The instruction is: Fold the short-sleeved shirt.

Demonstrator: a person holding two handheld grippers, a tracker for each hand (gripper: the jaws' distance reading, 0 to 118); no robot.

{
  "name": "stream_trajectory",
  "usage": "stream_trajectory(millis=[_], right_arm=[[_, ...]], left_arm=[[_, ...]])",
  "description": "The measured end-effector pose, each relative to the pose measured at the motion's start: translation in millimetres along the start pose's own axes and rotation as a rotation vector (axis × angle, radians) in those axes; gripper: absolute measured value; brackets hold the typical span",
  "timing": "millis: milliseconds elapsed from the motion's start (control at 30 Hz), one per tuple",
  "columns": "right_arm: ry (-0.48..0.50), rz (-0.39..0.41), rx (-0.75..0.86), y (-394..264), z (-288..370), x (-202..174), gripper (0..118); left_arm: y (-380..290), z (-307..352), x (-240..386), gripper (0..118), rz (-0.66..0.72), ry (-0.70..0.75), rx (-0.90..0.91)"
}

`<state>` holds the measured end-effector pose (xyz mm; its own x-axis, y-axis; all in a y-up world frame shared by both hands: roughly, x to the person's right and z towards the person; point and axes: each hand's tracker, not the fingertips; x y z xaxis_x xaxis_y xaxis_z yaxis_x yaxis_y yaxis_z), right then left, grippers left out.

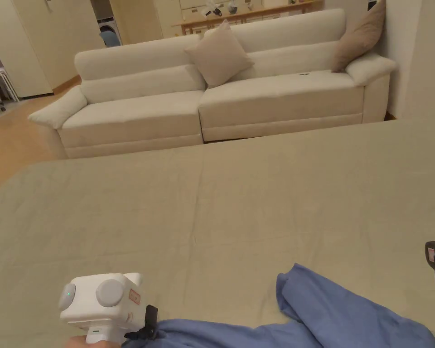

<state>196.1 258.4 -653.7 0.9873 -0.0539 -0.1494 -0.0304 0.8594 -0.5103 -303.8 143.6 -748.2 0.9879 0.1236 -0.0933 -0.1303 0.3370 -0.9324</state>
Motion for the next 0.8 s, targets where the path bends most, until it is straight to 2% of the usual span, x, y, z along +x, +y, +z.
stream_trajectory(millis=[133, 267, 400, 433, 467, 500, 533, 567, 600, 633, 733, 800], right_arm=[[0.019, -0.016, -0.030, -13, 2, 12, 0], [0.036, -0.092, -0.080, -24, -13, 37, 0], [0.115, -0.105, -0.114, -34, -31, 56, 0], [0.135, -0.081, -0.155, -34, -39, 58, 0], [0.131, -0.079, -0.165, -34, -45, 60, 34], [0.177, -0.061, -0.180, -35, -54, 61, 91], [0.207, -0.055, -0.223, -37, -66, 60, 118], [0.258, -0.040, -0.241, -43, -77, 58, 110], [0.269, -0.027, -0.231, -44, -87, 56, 112], [0.296, -0.002, -0.301, -48, -102, 50, 115], [0.279, 0.134, -0.428, -58, -134, 33, 112], [0.295, 0.180, -0.504, -73, -149, 28, 95]], left_arm=[[-17, 45, 6, 4, -0.030, 0.003, 0.131], [-14, 79, -5, 4, 0.060, -0.087, 0.251], [-28, 129, 9, 4, 0.074, -0.184, 0.387], [-28, 137, 13, 4, 0.087, -0.196, 0.410], [-31, 145, 15, 4, 0.093, -0.213, 0.434], [-34, 153, 16, 4, 0.096, -0.237, 0.464], [-36, 160, 20, 4, 0.094, -0.242, 0.481], [-37, 167, 23, 4, 0.086, -0.247, 0.496], [-40, 174, 27, 4, 0.075, -0.253, 0.511], [-44, 181, 30, 4, 0.078, -0.259, 0.543], [-48, 194, 34, 4, 0.081, -0.291, 0.581], [-49, 198, 34, 4, 0.059, -0.285, 0.579]])
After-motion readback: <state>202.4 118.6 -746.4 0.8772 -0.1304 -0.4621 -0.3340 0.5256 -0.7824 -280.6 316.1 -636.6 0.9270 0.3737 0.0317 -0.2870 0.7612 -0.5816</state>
